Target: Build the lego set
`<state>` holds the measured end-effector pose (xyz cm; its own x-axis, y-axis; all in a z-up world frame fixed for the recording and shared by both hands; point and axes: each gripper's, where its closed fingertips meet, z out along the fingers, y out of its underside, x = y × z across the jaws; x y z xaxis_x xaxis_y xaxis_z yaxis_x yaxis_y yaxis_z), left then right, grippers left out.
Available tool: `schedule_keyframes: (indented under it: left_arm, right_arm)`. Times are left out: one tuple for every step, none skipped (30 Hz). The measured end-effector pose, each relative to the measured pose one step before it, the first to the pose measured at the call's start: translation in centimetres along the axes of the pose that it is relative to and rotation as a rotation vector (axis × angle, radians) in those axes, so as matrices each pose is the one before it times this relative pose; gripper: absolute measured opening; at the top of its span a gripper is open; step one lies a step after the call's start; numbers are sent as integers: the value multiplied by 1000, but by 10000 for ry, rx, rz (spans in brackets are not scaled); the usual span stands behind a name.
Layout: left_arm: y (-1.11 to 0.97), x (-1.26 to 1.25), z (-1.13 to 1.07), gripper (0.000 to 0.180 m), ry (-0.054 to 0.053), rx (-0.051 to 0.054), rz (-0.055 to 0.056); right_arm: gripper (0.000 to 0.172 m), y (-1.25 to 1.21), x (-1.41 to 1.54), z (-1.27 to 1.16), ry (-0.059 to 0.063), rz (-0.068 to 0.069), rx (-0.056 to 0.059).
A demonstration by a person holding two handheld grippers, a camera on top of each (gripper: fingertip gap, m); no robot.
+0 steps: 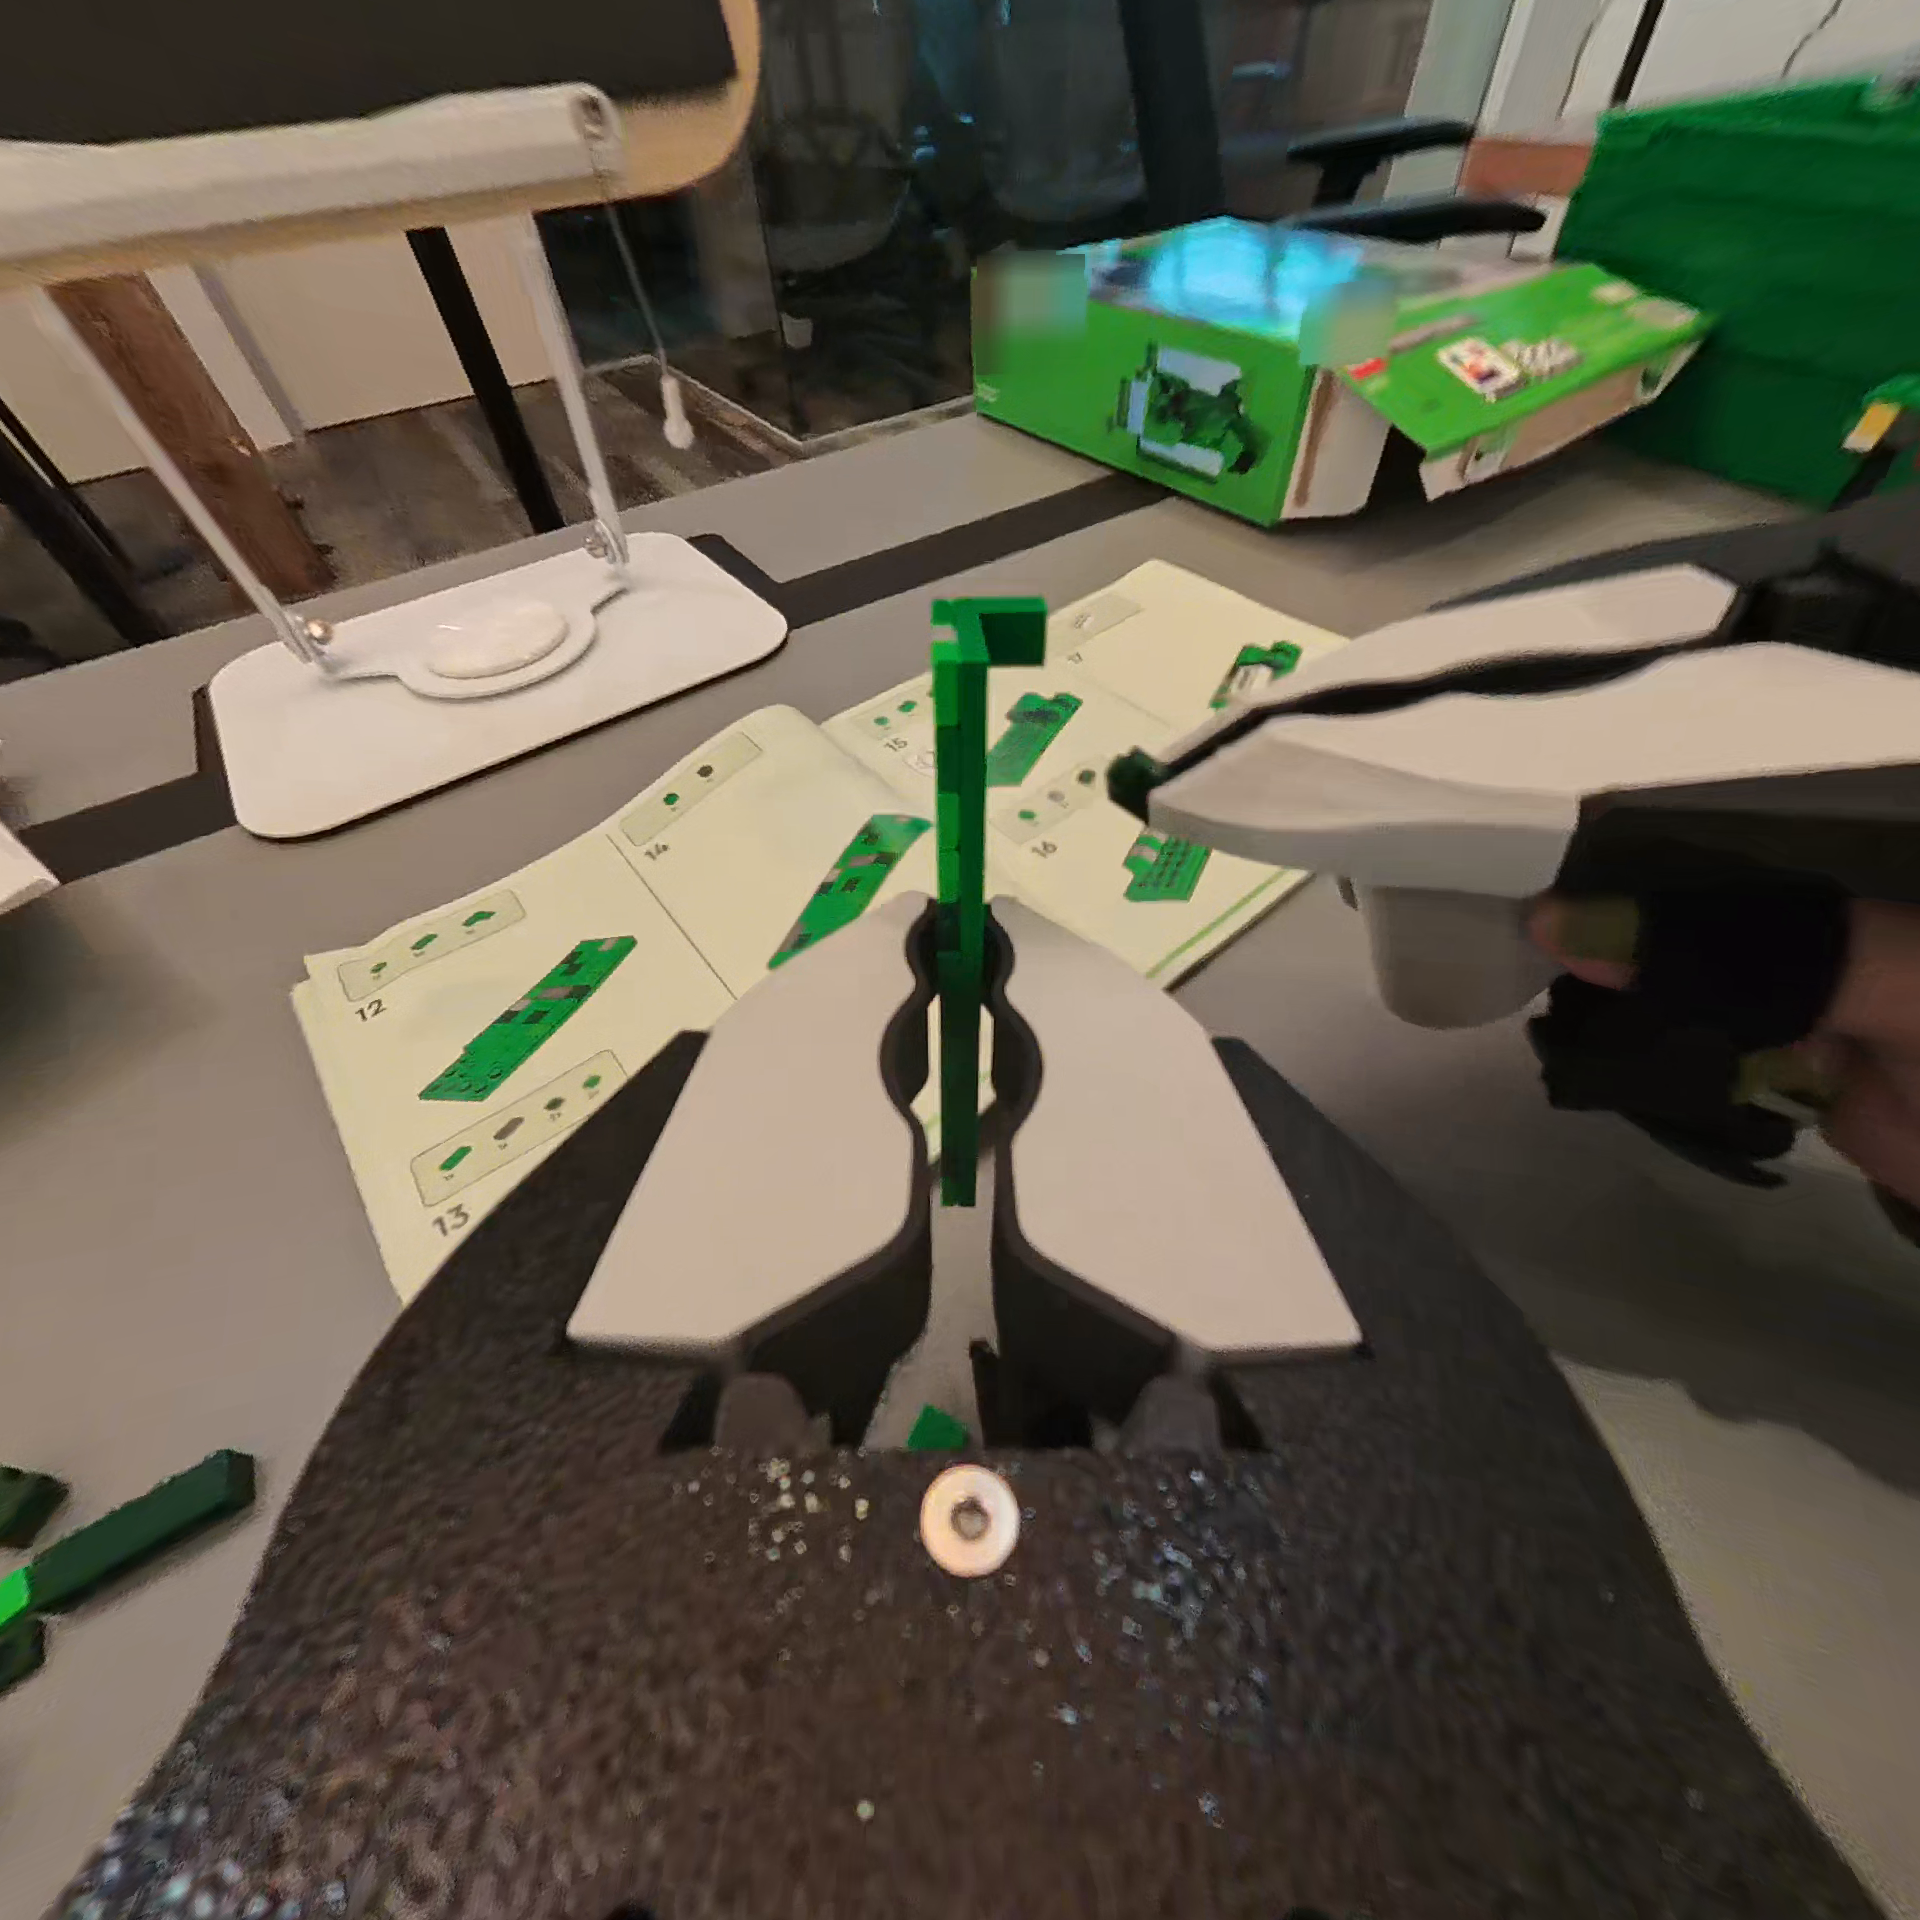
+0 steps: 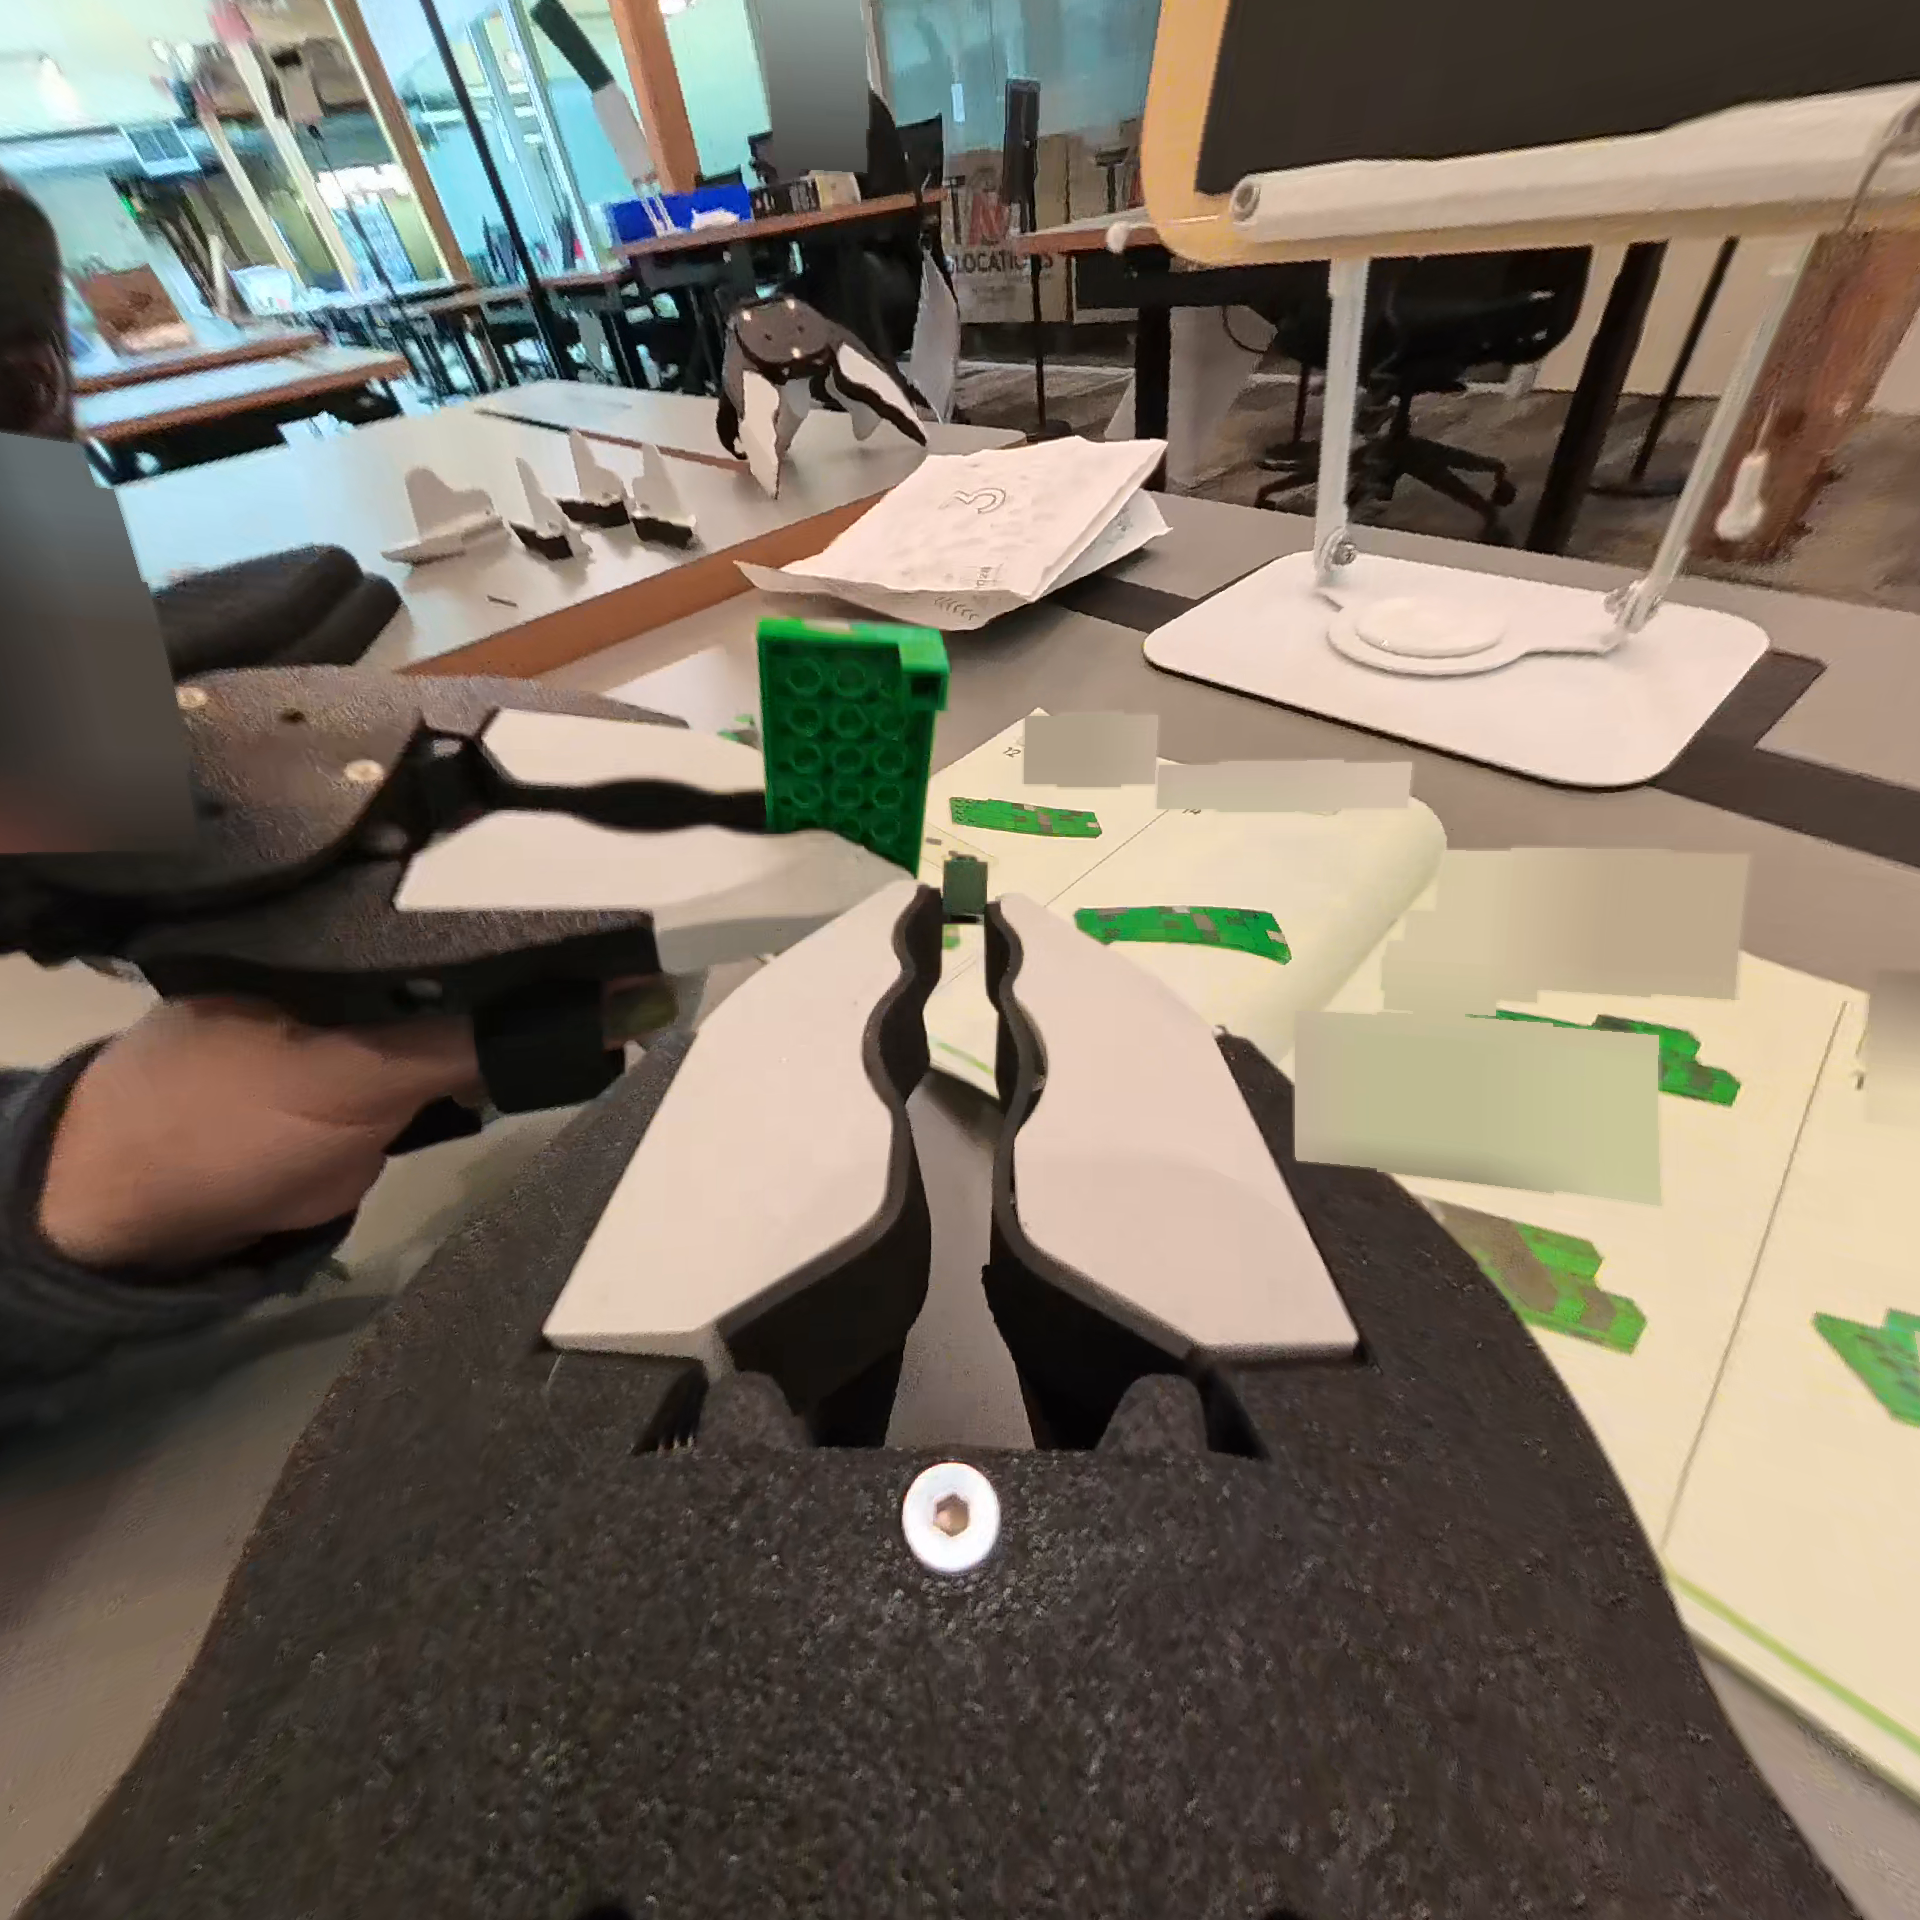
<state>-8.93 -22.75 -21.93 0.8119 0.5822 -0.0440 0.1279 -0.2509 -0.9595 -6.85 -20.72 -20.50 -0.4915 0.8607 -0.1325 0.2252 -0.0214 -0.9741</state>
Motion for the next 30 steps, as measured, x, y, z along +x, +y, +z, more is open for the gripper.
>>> schedule_keyframes:
  left_arm:
    - [254, 317, 64, 6, 17, -159, 266]
    - [212, 296, 49, 5, 17, -157, 266]
    - [144, 270, 23, 5, 30, -143, 247]
    - [91, 303, 17, 6, 79, -114, 211]
    - [26, 310, -7, 5, 108, -62, 157]
    - [29, 291, -48, 5, 106, -27, 128]
    - [88, 187, -55, 5, 50, -46, 121]
    - [160, 95, -58, 5, -1, -69, 97]
    - [163, 41, -51, 5, -5, -69, 42]
    - [172, 10, -37, 5, 16, -65, -18]
    - [138, -20, -17, 5, 23, -49, -53]
    - [106, -44, -17, 5, 19, -36, -51]
    - [95, -18, -9, 5, 20, -38, -10]
    - [66, -2, -14, 5, 15, -37, 23]
    - [39, 23, -13, 5, 3, -17, 21]
    - [32, 64, -2, 5, 5, -21, 12]
    - [35, 106, 31, 5, 22, -32, 20]
    - [47, 118, 48, 5, 18, -37, 45]
    - [62, 69, 46, 5, -25, -58, 79]
    - [60, -11, 34, 5, -56, -49, 104]
    - [20, -23, -2, 5, -39, -19, 103]
    - [-22, -23, -17, 6, -25, 2, 87]
    - [-10, -16, -10, 6, -28, -4, 82]
    - [12, -25, -11, 6, -41, -15, 126]
    - [9, -58, -28, 5, -68, -21, 196]
    - [8, -58, -17, 6, -76, -11, 252]
    - [-18, -47, -17, 6, -61, 9, 269]
    - [-7, -52, -18, 6, -54, -5, 230]
    - [-7, -52, -19, 6, -47, -15, 181]
    - [1, -24, -13, 6, -52, -9, 187]
  right_arm:
    - [8, 6, 1, -110, -50, 298, 47]
    - [8, 43, 34, -102, -56, 326, 32]
    - [8, 142, 37, -45, -108, 350, -17]
    - [8, 141, -38, 9, -191, 400, -19]
    - [8, 19, 15, -22, -134, 418, 57]
    - [8, -26, -29, -33, -120, 305, 60]
    - [8, 6, -90, -16, -112, 173, 2]
    - [8, -80, -213, -26, -138, 90, 42]
    - [8, -77, -139, -33, -38, 37, 27]
    - [8, -36, -98, -29, 24, -44, -3]
    - [8, -2, -133, -9, -5, -59, -32]
    - [8, 64, -7, 10, 68, -31, -62]
    - [8, 88, -2, 14, 43, -34, -59]
    - [8, 67, -64, 19, -9, -15, -38]
    - [8, 16, -43, 7, -3, -38, -2]
    - [8, 35, 32, 9, 38, -54, -22]
    - [8, 47, -1, 22, 2, -55, -29]
    - [8, 36, -17, 27, -12, -26, -10]
    - [8, 65, 1, 38, 4, -17, -19]
    - [8, 64, 45, 20, 36, -41, -11]
    - [8, 14, 21, 13, 17, -50, -3]
    - [8, -25, -2, -11, 21, -35, 12]
    - [8, -3, 3, 3, 38, -58, 10]
    - [8, 4, -8, 5, 43, -78, 3]
    - [8, 27, -2, -1, 33, -66, -6]
    - [8, 15, -6, 11, 18, -28, -10]
    - [8, -24, -13, -19, -4, -6, 26]
    - [8, 0, -12, -5, -12, 18, 24]
    - [8, -4, -3, 10, 0, 21, 26]
    - [8, -9, -1, -1, 12, -6, 22]
